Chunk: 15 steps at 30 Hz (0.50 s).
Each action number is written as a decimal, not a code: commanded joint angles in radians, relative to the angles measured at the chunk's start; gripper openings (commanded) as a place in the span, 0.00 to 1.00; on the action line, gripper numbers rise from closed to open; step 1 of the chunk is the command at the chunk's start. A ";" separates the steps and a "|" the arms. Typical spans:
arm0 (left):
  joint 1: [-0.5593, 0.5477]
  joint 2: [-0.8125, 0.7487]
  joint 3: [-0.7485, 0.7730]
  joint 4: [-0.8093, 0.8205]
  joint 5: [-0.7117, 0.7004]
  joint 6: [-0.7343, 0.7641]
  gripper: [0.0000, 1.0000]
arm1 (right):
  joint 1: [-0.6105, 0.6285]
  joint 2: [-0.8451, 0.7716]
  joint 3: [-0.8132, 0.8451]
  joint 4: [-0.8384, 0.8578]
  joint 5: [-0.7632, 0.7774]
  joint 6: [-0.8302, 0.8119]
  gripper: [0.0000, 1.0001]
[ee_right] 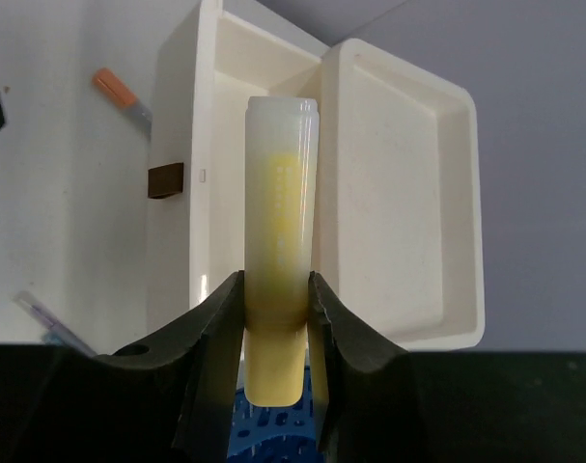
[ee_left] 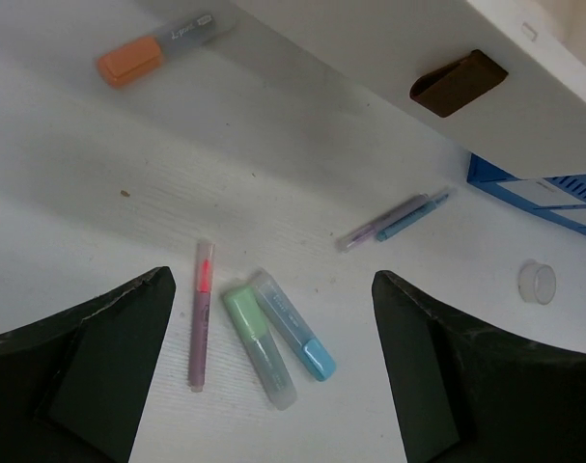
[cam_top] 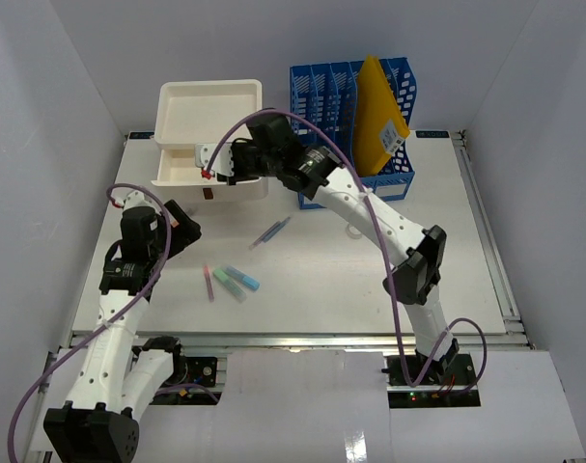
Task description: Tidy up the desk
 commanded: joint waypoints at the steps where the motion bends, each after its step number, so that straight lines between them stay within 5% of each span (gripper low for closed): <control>1: 0.008 -0.017 0.033 0.057 0.025 0.115 0.95 | 0.007 0.054 -0.046 0.266 0.105 0.042 0.10; 8: 0.008 0.032 0.028 0.089 0.035 0.192 0.98 | 0.006 0.156 -0.004 0.336 0.126 0.051 0.25; 12: 0.009 0.064 0.030 0.122 0.037 0.216 0.98 | 0.002 0.146 -0.053 0.365 0.126 0.066 0.67; 15: 0.011 0.093 0.047 0.136 0.042 0.238 0.98 | -0.003 0.127 -0.054 0.365 0.125 0.086 0.83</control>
